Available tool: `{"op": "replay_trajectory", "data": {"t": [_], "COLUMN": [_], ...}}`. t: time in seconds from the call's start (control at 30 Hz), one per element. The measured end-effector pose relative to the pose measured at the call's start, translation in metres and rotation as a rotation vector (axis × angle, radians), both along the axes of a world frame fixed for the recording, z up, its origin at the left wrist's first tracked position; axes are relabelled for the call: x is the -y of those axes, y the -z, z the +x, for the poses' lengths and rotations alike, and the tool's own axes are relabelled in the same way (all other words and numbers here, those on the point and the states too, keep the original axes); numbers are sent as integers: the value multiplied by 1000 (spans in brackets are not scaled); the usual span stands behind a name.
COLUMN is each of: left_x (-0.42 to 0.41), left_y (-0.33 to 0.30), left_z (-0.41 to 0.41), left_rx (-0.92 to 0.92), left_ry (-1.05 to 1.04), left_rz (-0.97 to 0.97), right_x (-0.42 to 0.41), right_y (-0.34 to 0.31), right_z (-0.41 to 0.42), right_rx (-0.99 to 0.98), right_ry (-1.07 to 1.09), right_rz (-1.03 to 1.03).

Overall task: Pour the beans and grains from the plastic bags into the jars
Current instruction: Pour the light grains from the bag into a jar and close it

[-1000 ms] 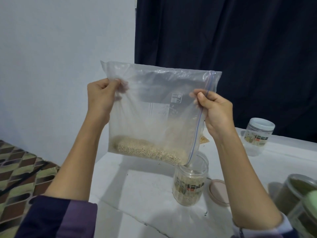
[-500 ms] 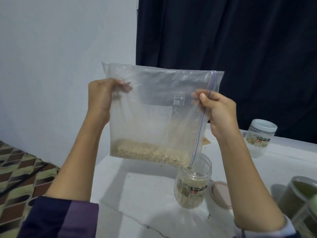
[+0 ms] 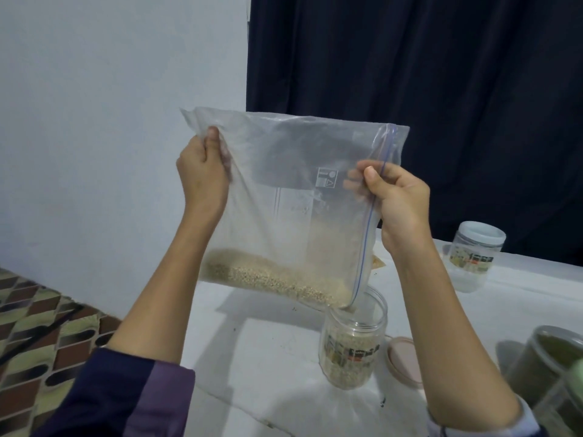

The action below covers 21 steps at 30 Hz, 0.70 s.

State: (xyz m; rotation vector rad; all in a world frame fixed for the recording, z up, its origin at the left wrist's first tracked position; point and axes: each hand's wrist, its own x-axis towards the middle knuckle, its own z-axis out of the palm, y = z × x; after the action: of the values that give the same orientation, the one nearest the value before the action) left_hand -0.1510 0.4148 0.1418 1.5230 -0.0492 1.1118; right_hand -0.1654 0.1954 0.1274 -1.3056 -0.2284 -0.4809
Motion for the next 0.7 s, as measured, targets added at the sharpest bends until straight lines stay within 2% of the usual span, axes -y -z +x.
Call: {"op": "replay_trajectory", "data": {"t": [0.13,0.3,0.6,0.7], "left_x": [11,23,33,37], "left_y": [-2,-5,-9,-9], "left_z": [5,6,6,6], "left_rx": [-14,-19,61,82], "left_ry": [45,7,-38,-46], "left_rz": [2,-25,3,21], "right_x": [1,1,2,2], "right_y": [-2,-2,-2,0], "right_z": [-1,-2,-4,-3], "right_rx": [20,23,15,15], "right_ry": [20,10,13,47], "right_rz": [15,-10,-40,15]}}
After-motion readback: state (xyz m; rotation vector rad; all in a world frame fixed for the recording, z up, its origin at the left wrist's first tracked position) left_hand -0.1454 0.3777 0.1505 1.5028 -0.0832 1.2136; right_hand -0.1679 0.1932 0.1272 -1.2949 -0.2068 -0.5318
